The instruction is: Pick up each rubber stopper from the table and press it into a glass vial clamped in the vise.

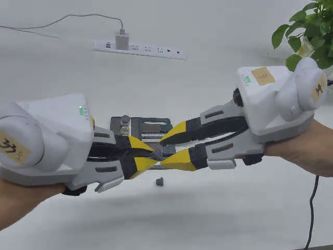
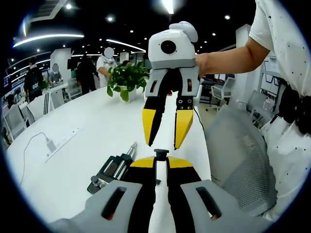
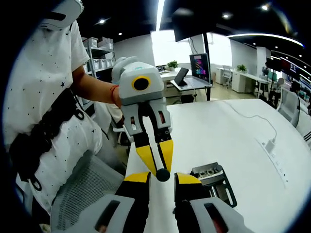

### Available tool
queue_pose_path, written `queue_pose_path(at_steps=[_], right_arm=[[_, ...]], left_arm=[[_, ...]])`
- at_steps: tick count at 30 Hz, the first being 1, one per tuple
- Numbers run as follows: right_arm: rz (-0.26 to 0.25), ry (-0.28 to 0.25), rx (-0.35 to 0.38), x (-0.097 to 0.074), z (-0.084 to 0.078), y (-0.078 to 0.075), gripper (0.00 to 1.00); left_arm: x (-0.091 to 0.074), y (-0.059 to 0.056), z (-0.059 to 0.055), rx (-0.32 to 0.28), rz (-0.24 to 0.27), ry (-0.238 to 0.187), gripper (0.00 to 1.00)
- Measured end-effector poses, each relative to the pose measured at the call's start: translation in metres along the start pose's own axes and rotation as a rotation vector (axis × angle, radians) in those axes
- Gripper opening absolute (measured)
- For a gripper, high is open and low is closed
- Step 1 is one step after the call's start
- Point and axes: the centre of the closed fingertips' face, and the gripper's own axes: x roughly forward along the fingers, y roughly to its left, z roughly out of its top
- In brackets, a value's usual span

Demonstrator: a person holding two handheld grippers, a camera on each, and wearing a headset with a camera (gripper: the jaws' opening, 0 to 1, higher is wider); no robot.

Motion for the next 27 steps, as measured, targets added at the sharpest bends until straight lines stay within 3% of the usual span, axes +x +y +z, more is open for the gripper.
queue_pose_path(at_steps=[14, 27], right_arm=[[0.032, 0.020, -0.014, 0.0008, 0.0025, 0.0071, 0.08], [0.049, 0.020, -0.030, -0.0009, 0.0047, 0.0076, 0.07]], left_arm=[[-0.0009, -0.0044, 0.0045, 0.032, -0.027, 0.001, 0.04], [-0.0028, -0.0053, 0.0068, 0.021, -0.039, -0.011, 0.04]])
